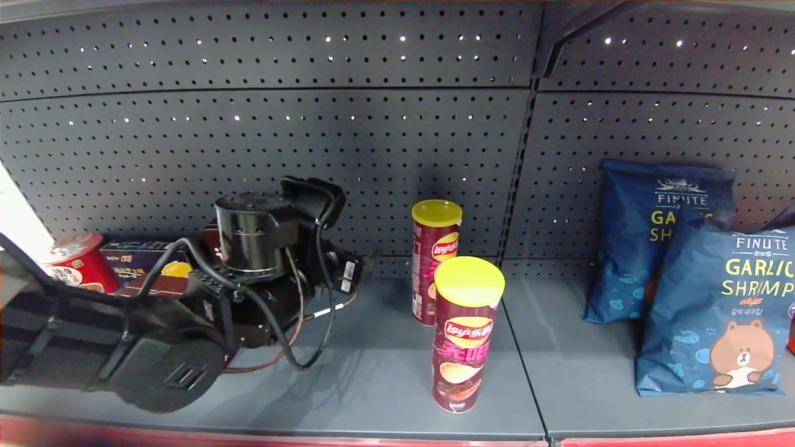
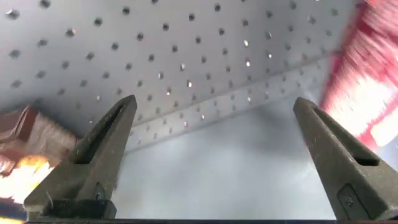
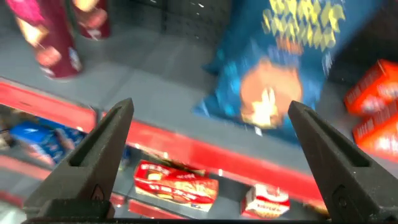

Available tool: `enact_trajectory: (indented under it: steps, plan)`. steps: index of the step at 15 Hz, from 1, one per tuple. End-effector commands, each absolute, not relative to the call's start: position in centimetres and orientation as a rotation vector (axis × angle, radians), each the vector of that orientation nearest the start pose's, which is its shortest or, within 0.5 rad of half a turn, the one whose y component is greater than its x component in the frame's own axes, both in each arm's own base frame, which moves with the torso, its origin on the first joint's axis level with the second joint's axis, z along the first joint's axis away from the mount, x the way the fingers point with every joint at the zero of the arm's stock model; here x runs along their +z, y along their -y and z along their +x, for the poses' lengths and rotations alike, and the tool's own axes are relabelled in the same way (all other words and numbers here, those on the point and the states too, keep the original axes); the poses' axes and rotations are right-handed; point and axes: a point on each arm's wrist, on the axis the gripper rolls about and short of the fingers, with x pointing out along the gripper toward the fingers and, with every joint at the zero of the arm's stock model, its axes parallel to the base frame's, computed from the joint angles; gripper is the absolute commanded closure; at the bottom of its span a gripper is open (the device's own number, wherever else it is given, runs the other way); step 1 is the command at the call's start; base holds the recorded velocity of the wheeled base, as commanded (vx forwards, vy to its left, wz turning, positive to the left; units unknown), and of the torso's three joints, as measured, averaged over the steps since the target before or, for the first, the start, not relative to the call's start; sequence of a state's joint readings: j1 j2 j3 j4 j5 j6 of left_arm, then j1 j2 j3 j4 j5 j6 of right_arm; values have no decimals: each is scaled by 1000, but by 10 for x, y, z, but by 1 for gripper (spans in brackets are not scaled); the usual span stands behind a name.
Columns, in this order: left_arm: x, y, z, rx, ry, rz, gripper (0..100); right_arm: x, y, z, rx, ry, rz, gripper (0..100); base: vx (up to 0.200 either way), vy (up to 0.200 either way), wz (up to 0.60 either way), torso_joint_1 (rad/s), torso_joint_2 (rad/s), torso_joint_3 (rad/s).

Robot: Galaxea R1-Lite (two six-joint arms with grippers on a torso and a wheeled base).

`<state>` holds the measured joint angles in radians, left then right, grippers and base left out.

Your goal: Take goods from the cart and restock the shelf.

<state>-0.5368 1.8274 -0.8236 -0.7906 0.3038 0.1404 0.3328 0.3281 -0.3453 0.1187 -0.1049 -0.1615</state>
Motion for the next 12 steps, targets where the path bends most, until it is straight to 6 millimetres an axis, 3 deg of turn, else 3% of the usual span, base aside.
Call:
enact_trajectory:
  steps: [1, 3, 5, 9, 12]
  plan:
    - [171, 155, 251, -290, -191, 240, 0, 216, -19, 51, 337, -244, -224, 0, 0, 0, 0, 0, 0, 0]
    - [173, 148, 231, -307, -225, 257, 0, 212, -36, 76, 413, -349, -242, 0, 0, 0, 0, 0, 0, 0]
    - [173, 145, 226, -306, -229, 262, 0, 203, -49, 99, 417, -465, -231, 0, 0, 0, 0, 0, 0, 0]
    - [166, 140, 219, -289, -254, 286, 0, 184, -62, 114, 465, -602, -176, 0, 0, 0, 0, 0, 0, 0]
    - [157, 140, 215, -297, -274, 302, 0, 166, -75, 136, 461, -726, -205, 0, 0, 0, 0, 0, 0, 0]
